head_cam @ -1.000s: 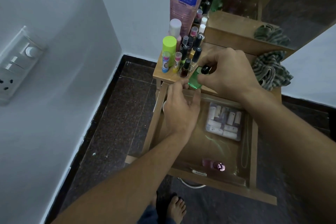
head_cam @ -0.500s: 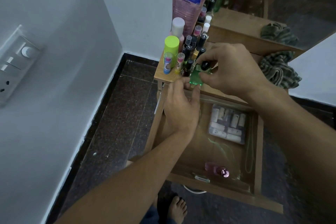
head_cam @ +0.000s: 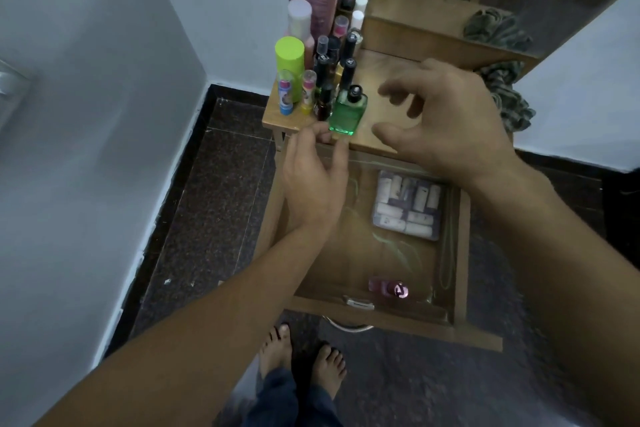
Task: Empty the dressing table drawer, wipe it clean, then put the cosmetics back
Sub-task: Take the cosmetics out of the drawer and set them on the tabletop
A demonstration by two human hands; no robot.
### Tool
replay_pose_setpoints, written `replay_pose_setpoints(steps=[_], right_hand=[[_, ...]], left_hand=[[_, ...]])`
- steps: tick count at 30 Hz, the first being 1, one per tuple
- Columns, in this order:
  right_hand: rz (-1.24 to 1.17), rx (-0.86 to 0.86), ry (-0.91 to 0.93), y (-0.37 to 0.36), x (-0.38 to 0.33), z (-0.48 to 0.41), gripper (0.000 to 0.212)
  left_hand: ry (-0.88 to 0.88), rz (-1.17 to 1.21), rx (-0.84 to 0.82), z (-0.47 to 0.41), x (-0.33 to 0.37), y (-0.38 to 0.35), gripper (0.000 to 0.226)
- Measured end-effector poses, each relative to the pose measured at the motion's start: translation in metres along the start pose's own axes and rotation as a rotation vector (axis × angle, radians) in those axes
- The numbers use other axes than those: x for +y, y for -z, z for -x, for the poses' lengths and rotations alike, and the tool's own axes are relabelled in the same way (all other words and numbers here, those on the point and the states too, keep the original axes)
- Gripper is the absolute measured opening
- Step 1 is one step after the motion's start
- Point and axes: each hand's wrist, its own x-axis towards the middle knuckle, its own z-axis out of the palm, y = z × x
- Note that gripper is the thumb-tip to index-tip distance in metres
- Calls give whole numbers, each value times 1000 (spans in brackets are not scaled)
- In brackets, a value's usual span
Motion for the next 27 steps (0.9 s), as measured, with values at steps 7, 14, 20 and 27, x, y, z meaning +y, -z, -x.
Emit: replay_pose_setpoints(steps=[7,14,20,27], right_hand=[[122,-755,2,-11,27,99,31],[10,-909,55,-31,33,143,51],[-16,-745,84,-45,43,158,43],[-31,-643,129,-52,50,162,19]], left_hand=[[21,-77,-88,38,-15,11,15],[124,-137,-278,68,-10,0,16],[111,-155,-322,76,-7,-3,20],[111,-189,-323,77,-9,2,17]])
